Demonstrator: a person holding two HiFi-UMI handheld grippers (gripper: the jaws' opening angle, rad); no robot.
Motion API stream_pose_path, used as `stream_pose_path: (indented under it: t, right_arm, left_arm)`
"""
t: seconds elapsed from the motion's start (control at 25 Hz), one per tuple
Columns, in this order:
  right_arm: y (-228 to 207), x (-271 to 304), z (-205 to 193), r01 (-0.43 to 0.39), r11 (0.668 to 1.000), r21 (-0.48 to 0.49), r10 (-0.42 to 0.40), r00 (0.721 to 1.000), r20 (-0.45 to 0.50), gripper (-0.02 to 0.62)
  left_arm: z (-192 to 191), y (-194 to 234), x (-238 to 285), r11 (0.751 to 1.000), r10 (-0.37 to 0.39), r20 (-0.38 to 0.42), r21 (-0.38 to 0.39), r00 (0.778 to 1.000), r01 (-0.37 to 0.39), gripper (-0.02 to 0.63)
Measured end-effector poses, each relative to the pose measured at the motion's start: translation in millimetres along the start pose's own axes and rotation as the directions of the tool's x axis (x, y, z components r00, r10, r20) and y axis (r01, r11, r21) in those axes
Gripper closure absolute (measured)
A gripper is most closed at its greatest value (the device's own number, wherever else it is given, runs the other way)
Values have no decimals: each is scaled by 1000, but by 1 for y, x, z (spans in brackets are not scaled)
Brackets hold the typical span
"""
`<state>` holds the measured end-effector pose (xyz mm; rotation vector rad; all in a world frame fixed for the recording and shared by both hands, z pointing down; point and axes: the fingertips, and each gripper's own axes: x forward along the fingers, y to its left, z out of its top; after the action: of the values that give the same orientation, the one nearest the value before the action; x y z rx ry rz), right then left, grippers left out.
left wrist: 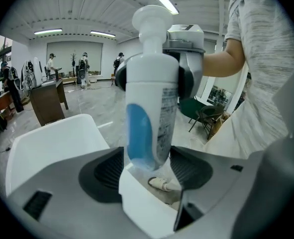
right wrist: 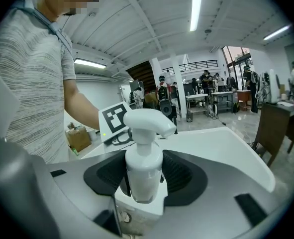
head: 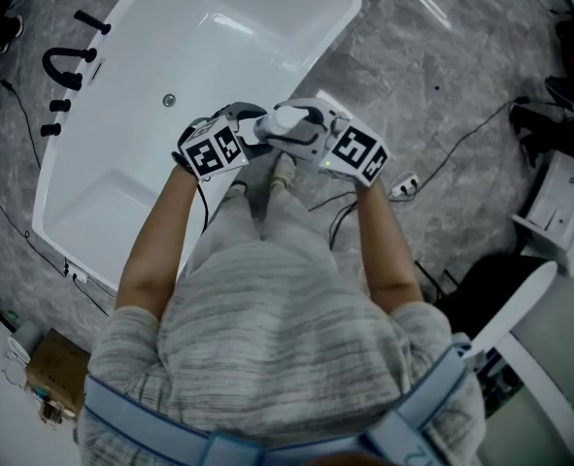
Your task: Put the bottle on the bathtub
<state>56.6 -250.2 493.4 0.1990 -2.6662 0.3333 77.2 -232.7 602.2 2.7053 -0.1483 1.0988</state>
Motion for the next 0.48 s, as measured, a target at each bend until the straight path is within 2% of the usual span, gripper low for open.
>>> stream_pose_path:
  t: [0.28,0.48]
  right_arm:
    - [-9,2,-13,21,1000,13,-21,1000,-22,383]
    - [-21,11,-41,64,998,25,-62,996,-65,383]
  left_arm:
    - [-47,5,-16,990,54,-48,-125,997,-60,328]
    - [-56,-6,-26,979,75,-23,-188,997,-78,328]
